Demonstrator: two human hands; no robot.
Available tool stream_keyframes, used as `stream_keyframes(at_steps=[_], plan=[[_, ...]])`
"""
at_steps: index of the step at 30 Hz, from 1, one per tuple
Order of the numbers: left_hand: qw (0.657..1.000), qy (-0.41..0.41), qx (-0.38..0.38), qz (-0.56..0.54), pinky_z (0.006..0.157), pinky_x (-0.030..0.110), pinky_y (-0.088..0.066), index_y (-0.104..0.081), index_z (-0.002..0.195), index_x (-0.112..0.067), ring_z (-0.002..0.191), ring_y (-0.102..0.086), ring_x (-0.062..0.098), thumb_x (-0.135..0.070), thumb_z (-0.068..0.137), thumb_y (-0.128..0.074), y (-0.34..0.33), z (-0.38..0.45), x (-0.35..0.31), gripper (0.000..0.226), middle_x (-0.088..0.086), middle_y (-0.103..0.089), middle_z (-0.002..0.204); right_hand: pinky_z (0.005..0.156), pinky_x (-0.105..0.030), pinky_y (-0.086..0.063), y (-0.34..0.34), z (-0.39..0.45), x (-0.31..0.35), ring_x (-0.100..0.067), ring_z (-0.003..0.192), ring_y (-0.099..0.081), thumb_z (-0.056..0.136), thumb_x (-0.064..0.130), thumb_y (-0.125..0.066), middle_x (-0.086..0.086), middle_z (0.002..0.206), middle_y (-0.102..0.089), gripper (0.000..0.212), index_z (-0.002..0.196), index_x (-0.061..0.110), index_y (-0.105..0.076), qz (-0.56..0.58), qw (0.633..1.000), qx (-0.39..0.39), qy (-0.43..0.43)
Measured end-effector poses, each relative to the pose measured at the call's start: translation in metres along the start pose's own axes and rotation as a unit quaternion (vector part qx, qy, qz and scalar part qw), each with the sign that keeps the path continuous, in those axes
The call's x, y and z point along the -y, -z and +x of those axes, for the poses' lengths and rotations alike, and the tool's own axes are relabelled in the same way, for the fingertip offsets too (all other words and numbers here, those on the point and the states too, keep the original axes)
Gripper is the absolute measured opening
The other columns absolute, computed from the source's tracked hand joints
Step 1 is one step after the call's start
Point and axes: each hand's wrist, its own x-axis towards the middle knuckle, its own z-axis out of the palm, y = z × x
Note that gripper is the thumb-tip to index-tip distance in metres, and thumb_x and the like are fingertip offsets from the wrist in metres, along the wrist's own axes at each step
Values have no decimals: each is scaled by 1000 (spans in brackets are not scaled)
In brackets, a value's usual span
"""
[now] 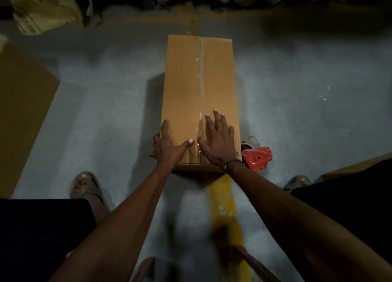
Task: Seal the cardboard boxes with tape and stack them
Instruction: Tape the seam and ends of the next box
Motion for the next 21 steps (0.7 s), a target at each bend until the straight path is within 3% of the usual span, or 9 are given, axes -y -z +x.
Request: stream_keyframes(at_steps=[6,10,16,21], plan=[[999,-6,-6,35,113,67,-24,-2,161,-45,146,-31,42,-70,79,-73,-4,1,1,111,20,-23,160,122,-65,-3,-3,50,15,-31,156,10,102,58,-25,-4,171,2,78,163,15,-4,-88,992,89,1],[998,-6,-6,63,112,66,-26,2,161,-45,145,-31,43,-75,85,-61,-5,1,-1,103,22,-22,160,121,-67,-1,-17,20,20,-29,157,10,102,56,-21,-5,171,5,77,163,12,-3,-91,993,80,0],[998,-8,14,63,112,67,-27,7,162,-44,146,-29,45,-68,84,-70,-2,-1,-2,112,23,-19,161,121,-67,0,-22,-32,18,-27,155,17,101,59,-9,-5,169,17,75,163,19,5,-85,991,102,4],[997,-10,34,64,110,70,-27,9,161,-45,145,-29,47,-70,82,-70,2,-6,-5,114,24,-16,160,120,-69,-1,-24,-80,23,-28,156,16,100,57,-17,-8,169,16,77,163,18,1,-79,991,107,8]])
